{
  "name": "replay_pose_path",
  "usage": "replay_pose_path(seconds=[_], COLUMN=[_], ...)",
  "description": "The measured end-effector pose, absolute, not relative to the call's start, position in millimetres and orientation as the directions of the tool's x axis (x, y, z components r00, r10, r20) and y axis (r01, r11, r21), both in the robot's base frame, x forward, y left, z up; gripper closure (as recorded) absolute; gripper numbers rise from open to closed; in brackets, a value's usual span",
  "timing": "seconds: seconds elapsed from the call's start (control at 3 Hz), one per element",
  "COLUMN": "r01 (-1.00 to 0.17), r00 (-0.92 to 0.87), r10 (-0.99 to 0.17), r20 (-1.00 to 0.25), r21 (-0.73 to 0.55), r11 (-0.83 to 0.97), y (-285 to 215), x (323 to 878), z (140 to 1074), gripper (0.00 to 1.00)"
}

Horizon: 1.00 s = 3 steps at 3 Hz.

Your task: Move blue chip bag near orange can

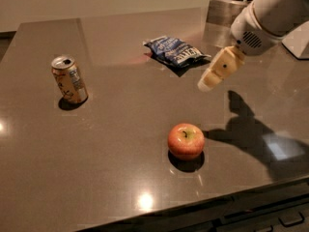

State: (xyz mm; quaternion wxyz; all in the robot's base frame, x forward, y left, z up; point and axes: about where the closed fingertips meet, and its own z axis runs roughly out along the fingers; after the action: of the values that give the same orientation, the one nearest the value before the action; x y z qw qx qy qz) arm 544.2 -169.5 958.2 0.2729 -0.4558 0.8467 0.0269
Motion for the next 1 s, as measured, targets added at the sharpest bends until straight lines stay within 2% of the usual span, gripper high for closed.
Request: replay_pose_path(seconds=[0.67,1.0], r01=[-0.702,-0.702], r00=[-0.502,-0.502], r10=[-0.636,-0.636], r20=[-0.586,-0.586], r21=[-0.154,-0.154], r11=[0.696,0.696], y=[-157.8,-157.7], x=[574.8,574.8], z=[953.9,953.9], gripper=[0.0,0.0])
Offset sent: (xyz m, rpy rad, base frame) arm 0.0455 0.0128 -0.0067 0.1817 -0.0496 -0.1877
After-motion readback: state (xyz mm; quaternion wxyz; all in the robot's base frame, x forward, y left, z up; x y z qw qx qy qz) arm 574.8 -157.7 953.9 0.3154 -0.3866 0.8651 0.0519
